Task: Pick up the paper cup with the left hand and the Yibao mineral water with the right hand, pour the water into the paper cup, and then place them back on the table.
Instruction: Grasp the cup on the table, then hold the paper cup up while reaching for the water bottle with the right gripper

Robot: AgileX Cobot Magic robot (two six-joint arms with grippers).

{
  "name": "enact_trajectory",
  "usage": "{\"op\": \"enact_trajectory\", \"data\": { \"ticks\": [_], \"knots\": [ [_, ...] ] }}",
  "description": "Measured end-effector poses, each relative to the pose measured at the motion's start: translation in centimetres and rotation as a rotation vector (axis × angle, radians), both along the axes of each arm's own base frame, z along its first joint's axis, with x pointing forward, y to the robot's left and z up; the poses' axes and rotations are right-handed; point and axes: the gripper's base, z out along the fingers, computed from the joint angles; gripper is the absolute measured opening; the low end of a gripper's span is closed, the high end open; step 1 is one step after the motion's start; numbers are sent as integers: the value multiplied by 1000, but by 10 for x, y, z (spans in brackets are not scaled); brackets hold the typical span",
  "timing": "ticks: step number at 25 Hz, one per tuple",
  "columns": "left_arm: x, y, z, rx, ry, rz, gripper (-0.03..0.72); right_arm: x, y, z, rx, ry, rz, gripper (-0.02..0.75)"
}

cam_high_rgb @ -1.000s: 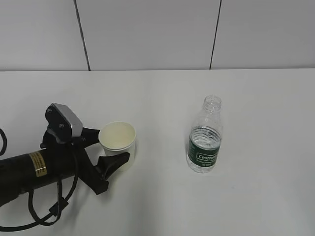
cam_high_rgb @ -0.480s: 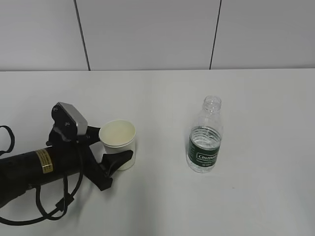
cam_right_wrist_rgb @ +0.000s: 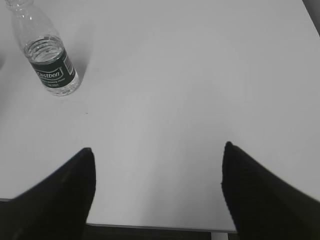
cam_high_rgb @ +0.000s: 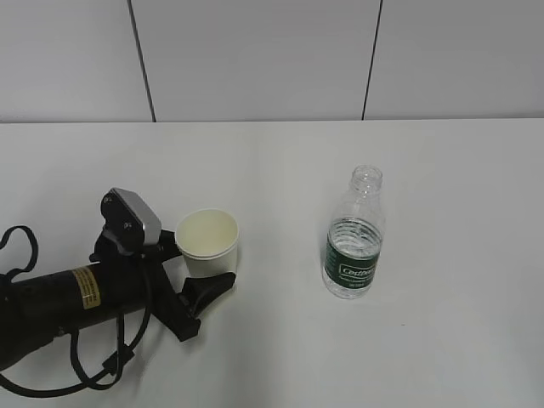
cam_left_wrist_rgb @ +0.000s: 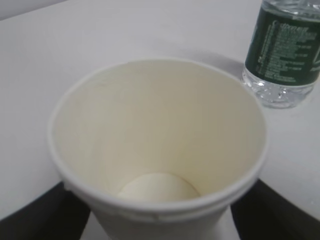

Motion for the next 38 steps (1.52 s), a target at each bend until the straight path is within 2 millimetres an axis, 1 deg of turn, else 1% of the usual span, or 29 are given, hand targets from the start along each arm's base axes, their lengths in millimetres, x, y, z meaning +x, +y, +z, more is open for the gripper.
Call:
{"op": "enact_trajectory", "data": {
  "ticks": [3,11,16,23,32,38],
  "knots": [
    [0,0,-1,0,3,4,557,0,0,0,0,0,0,577],
    [-1,1,-12,9,43,15,557,0,0,0,0,0,0,577],
    [-2,-1,-13,8,45,12,557,0,0,0,0,0,0,577],
    [9,-5,-8,-7,4,11,553,0,0,0,0,0,0,577],
    [10,-6,-7,-11,5,12,538,0,0,0,0,0,0,577],
    [9,-6,-11,-13,24,15,536,0,0,0,0,0,0,577]
  ]
}}
